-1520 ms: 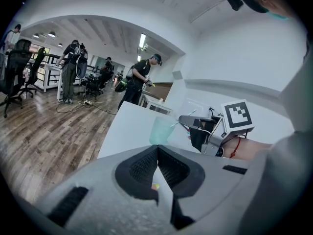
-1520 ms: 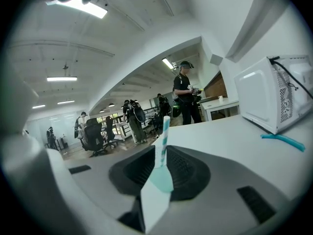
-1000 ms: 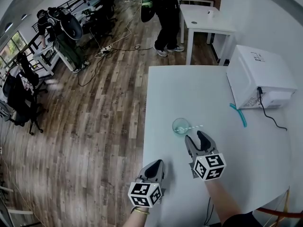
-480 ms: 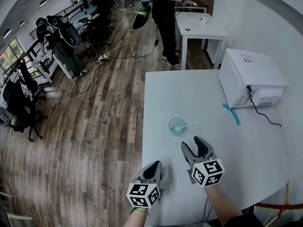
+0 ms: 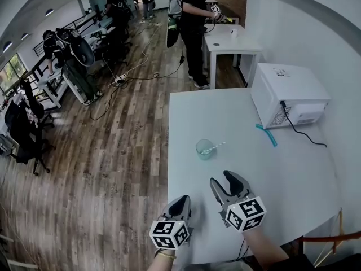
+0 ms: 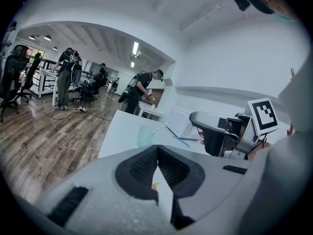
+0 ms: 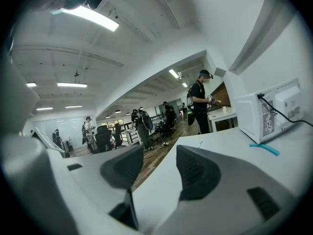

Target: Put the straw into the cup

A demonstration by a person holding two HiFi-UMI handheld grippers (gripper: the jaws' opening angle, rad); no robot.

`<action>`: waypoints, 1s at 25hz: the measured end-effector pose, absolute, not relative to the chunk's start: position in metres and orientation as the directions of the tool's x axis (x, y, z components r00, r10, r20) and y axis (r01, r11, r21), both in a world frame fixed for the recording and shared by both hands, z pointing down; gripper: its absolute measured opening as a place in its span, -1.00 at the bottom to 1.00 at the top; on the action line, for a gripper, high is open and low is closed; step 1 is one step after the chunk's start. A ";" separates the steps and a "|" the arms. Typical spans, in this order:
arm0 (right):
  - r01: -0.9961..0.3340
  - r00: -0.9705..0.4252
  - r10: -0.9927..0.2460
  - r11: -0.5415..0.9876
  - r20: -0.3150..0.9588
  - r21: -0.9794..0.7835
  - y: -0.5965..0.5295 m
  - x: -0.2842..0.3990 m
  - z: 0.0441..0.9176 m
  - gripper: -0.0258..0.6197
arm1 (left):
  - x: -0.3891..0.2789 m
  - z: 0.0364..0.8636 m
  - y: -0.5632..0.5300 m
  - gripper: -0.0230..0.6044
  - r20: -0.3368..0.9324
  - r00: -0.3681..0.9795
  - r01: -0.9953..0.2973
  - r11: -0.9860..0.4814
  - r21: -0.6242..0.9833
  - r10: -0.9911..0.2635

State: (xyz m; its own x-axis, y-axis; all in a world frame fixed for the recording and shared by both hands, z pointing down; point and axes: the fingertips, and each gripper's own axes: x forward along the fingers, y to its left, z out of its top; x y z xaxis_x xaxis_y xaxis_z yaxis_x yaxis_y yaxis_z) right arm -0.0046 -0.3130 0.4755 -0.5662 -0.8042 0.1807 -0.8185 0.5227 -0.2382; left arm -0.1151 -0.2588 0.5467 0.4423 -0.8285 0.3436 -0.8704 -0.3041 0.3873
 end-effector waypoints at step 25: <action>-0.833 -0.545 -0.823 0.510 0.161 -0.213 -0.190 0.020 0.445 -0.80 | -0.093 0.513 -0.172 -0.86 0.302 0.486 -0.852 -0.367 0.375 -0.820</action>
